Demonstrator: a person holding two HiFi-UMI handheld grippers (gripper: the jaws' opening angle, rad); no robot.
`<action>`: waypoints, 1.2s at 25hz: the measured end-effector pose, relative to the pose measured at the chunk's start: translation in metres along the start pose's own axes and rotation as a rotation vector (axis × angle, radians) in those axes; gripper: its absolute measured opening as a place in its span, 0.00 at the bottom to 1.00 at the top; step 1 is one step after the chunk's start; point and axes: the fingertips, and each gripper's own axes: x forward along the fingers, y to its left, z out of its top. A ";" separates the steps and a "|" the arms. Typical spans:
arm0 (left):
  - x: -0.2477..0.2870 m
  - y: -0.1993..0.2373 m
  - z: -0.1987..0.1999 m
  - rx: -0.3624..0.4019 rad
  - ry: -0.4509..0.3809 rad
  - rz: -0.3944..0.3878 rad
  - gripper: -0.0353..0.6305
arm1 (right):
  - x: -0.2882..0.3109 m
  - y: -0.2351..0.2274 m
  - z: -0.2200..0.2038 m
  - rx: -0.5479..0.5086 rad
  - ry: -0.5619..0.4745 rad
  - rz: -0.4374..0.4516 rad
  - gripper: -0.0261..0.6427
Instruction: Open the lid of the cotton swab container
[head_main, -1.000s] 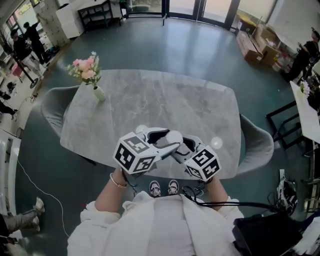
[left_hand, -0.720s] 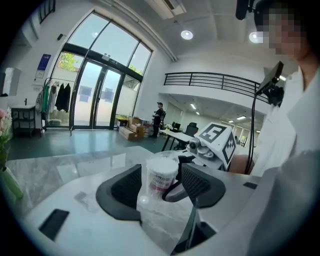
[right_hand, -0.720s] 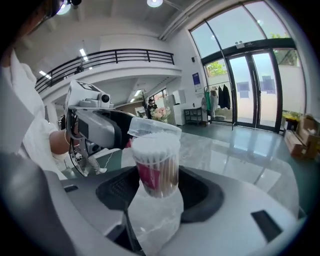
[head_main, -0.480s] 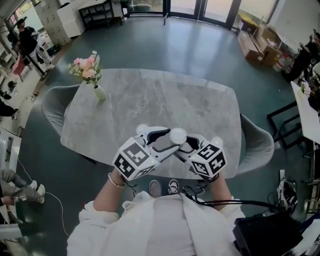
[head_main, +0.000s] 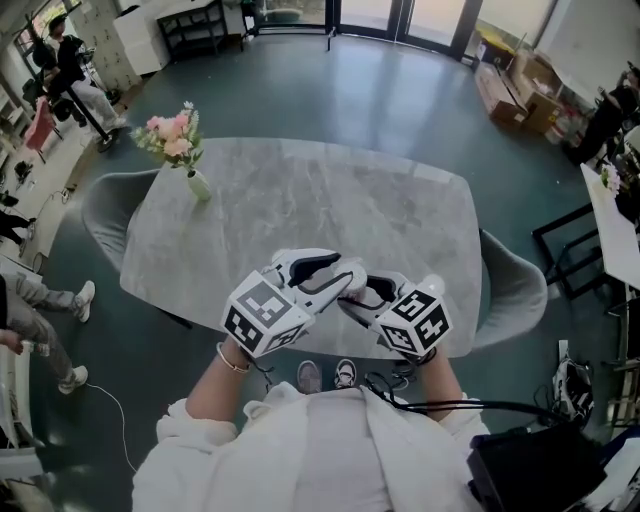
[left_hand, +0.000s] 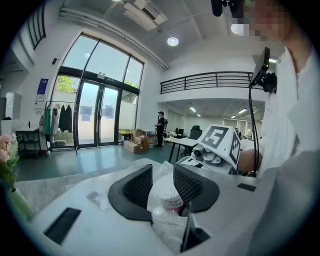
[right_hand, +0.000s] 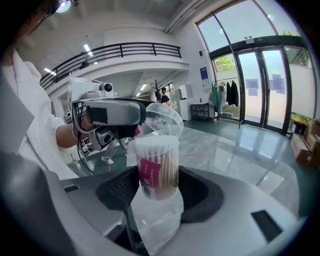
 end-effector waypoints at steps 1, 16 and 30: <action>-0.001 0.002 0.002 -0.007 -0.006 0.004 0.25 | 0.000 0.001 0.000 -0.001 0.000 0.001 0.48; -0.009 0.032 0.018 -0.064 -0.044 0.070 0.19 | 0.001 0.021 0.009 -0.080 -0.102 0.031 0.48; 0.015 0.038 0.008 -0.236 -0.043 0.006 0.17 | -0.019 0.014 0.001 -0.067 -0.135 0.003 0.48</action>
